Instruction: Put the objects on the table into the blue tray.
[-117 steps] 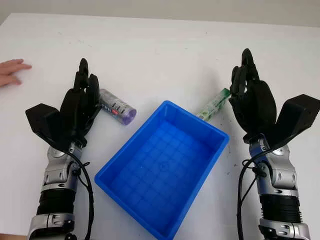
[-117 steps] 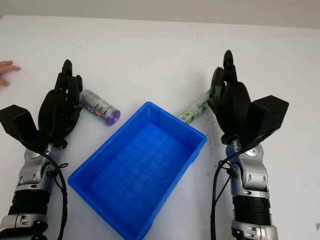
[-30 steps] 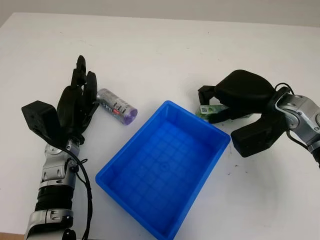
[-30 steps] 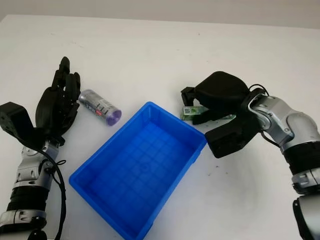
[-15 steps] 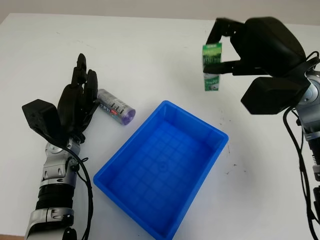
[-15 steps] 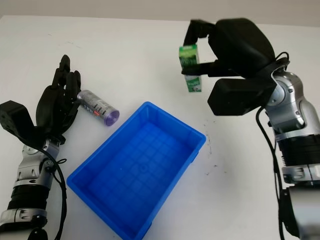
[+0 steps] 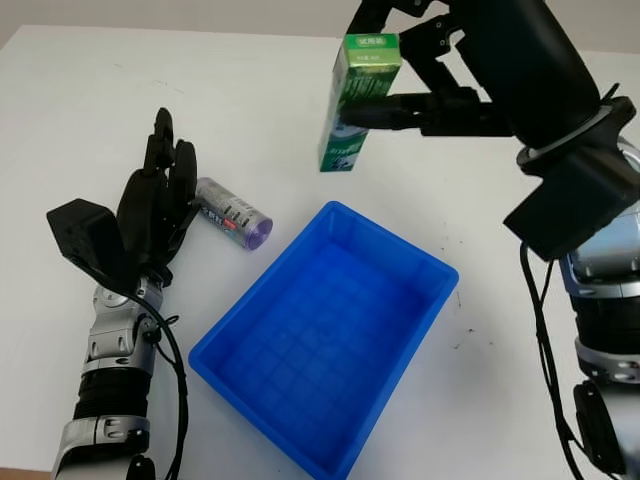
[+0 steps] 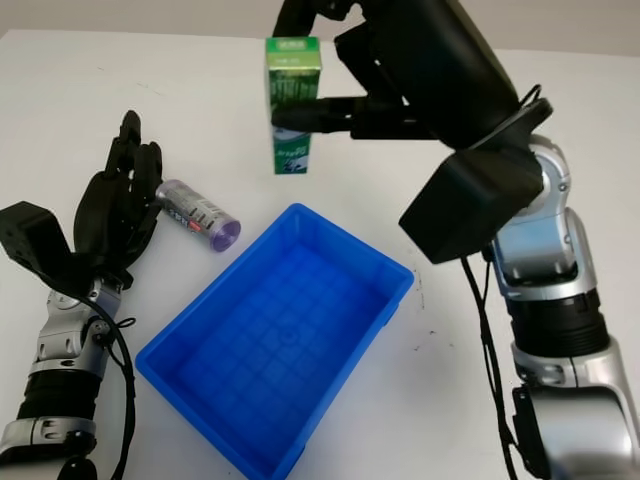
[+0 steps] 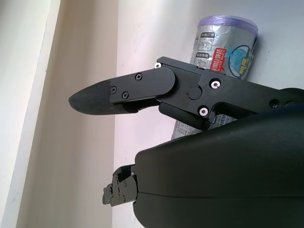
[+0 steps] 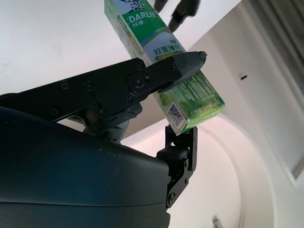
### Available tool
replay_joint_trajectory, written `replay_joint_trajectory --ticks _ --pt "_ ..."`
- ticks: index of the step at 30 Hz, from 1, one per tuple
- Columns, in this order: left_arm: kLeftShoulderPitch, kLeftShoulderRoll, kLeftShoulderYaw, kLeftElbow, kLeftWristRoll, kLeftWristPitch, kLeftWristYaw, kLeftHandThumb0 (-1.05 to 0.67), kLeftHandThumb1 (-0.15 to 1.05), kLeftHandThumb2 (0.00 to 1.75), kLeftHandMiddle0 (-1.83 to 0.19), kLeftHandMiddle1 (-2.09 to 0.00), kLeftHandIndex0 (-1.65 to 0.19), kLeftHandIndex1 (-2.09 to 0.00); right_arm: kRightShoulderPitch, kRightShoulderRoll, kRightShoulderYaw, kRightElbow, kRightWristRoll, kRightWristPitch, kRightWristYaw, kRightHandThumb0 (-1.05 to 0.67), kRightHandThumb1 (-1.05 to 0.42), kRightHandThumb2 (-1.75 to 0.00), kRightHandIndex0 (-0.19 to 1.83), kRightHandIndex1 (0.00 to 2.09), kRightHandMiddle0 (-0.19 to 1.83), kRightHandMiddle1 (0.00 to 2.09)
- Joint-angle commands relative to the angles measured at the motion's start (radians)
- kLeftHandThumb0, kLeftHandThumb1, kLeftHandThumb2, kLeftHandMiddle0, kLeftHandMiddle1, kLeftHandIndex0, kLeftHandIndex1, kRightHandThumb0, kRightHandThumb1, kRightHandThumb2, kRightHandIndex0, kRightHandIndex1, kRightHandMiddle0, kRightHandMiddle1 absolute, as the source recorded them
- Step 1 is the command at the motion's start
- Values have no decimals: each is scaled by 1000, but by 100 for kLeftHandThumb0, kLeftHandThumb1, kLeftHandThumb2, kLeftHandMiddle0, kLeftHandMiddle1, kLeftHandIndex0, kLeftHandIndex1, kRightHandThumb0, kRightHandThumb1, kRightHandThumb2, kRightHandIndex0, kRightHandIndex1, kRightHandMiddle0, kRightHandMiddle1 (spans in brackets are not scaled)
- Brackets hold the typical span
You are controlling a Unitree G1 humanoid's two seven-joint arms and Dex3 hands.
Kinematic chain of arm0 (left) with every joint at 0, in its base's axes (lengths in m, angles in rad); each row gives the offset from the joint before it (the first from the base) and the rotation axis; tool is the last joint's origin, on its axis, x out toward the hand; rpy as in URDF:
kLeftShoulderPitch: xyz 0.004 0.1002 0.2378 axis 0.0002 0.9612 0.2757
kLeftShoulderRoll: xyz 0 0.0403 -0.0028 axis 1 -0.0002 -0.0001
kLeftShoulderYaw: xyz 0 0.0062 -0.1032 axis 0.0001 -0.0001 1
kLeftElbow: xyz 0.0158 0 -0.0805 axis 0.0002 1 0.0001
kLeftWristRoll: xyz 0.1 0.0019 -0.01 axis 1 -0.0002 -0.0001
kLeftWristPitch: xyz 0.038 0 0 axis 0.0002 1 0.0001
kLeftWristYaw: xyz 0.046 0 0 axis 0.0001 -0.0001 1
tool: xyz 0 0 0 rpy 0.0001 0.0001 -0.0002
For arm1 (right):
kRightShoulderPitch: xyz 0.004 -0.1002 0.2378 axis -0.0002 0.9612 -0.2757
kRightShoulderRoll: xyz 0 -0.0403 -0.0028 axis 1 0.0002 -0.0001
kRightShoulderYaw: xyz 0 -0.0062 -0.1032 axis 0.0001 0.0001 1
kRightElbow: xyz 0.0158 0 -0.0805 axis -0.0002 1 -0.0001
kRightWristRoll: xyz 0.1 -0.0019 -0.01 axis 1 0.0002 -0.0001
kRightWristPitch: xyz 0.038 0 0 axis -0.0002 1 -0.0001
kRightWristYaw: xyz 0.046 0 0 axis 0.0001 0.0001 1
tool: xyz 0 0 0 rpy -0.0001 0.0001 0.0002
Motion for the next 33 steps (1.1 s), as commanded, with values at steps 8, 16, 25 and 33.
replay_joint_trajectory --ticks 8,16,25,33 --pt "4 -3 -1 -8 1 -7 3 -71 105 57 19 0 19 0 4 -118 27 -84 107 191 327 -41 -99 -7 41 195 25 186" --pt "5 -4 -3 -12 4 -4 13 -71 105 56 19 -1 19 -2 -25 -171 36 -57 147 192 501 -60 -98 -5 -14 33 -7 23" --pt "3 5 -3 -10 3 -4 -3 -71 105 57 19 0 19 -1 7 -66 -28 -26 152 164 322 -57 -103 -7 -6 24 -6 18" --pt "-24 46 4 -8 13 -10 -19 -70 105 55 19 -4 18 -4 25 22 -97 81 117 67 93 -58 -105 -29 2 26 -19 71"
